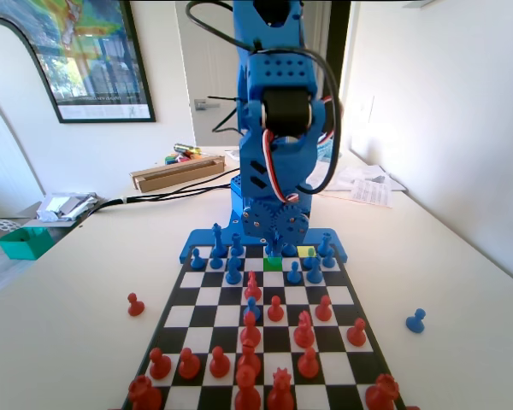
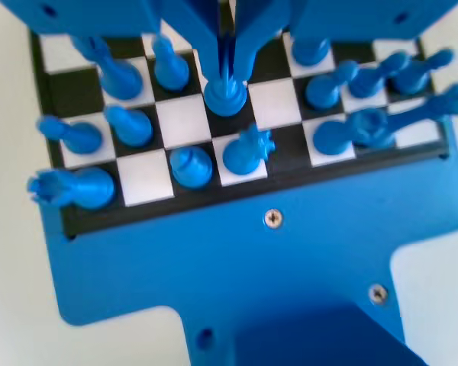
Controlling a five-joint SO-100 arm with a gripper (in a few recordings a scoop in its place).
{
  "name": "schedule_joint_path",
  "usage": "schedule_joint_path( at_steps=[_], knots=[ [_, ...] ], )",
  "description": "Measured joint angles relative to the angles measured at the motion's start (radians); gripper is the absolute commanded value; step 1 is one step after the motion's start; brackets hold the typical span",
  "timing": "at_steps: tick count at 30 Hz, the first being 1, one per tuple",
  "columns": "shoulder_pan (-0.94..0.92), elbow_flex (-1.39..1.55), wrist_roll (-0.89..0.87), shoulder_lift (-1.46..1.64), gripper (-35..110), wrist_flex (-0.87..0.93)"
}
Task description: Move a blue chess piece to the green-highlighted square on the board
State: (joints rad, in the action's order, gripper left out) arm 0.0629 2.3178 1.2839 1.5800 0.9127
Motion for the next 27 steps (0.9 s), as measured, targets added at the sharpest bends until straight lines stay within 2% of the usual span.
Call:
schedule_joint_path(
  at_steps=[17, 21, 27],
  knots=[
    [-0.002, 0.026, 0.021, -0.018, 2, -0.038],
    [-0.002, 0.026, 0.020, -0.018, 16, -0.038],
    [-0.002, 0.026, 0.035, -0.018, 16, -0.038]
  ],
)
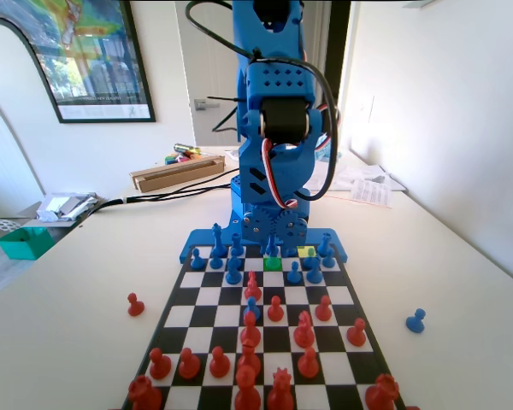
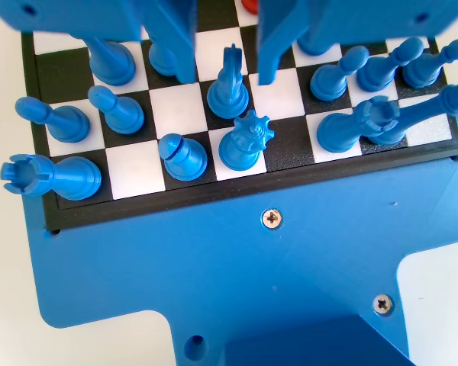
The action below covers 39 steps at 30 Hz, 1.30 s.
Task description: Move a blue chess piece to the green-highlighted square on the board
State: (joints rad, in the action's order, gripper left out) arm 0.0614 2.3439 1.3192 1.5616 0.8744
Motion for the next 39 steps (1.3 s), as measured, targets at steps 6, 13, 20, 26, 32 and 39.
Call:
schedule_joint_path(
  at_steps=[6, 13, 20, 26, 32, 39],
  knots=[
    [-0.021, -0.014, 0.000, 0.000, 16, 0.026],
    [-0.003, -0.164, -0.021, 0.000, 15, 0.170],
    [0.015, -0.360, -0.038, 0.052, 13, 0.370],
    [0.023, -0.471, -0.002, 0.195, 11, 0.506],
    [0.038, -0.534, 0.086, 0.379, 11, 0.647],
    [0.040, -0.606, 0.198, 0.572, 10, 0.804]
  ],
)
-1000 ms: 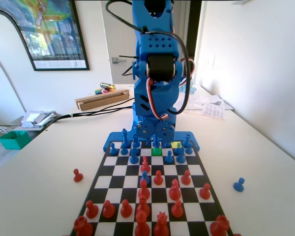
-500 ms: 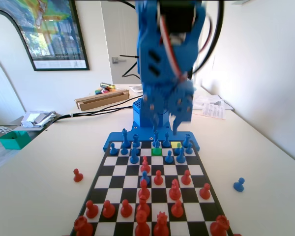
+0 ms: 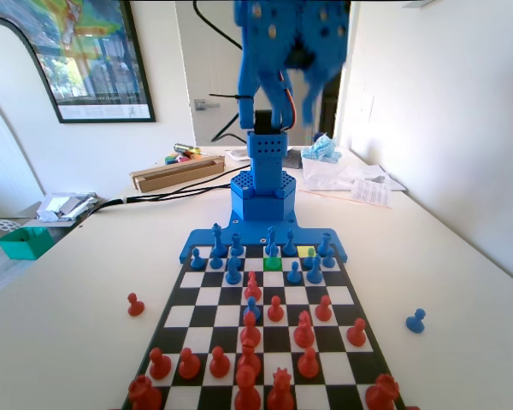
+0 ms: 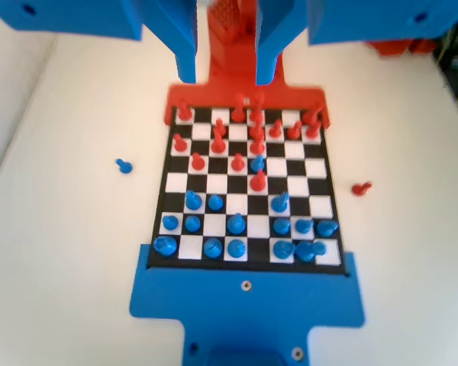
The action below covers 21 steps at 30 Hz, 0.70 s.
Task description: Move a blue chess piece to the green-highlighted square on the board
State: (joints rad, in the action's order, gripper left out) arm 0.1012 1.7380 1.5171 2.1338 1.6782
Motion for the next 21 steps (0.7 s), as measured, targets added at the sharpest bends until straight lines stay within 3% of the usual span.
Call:
schedule_joint_path(
  at_steps=[10, 21],
  knots=[
    [0.012, 0.064, 0.161, 0.362, 4, 0.129],
    [-0.002, 0.310, 0.230, 0.641, 2, 0.067]
  ],
)
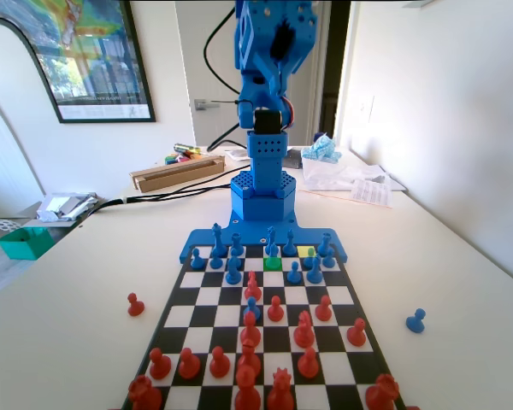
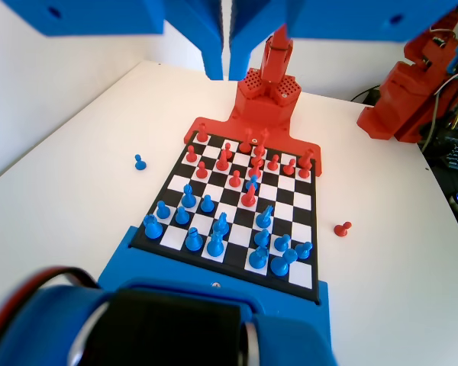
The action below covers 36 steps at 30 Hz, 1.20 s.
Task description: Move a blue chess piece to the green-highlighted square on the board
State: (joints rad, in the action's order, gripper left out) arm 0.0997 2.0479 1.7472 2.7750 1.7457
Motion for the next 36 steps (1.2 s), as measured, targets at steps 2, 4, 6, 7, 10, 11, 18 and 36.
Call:
schedule_joint_path(
  at_steps=[2, 4, 6, 7, 10, 11, 18, 36],
  knots=[
    [0.000, 0.040, 0.000, 0.028, 1, -0.031],
    [-0.003, 0.077, 0.000, 0.060, 1, -0.064],
    [-0.011, 0.112, 0.000, 0.092, 1, -0.097],
    [-0.015, 0.121, 0.000, 0.103, 1, -0.107],
    [-0.026, 0.126, 0.000, 0.127, 1, -0.133],
    [-0.031, 0.126, 0.000, 0.133, 1, -0.137],
    [-0.034, 0.126, -0.006, 0.187, 1, -0.155],
    [-0.101, 0.144, -0.017, 0.259, 3, -0.170]
  ],
)
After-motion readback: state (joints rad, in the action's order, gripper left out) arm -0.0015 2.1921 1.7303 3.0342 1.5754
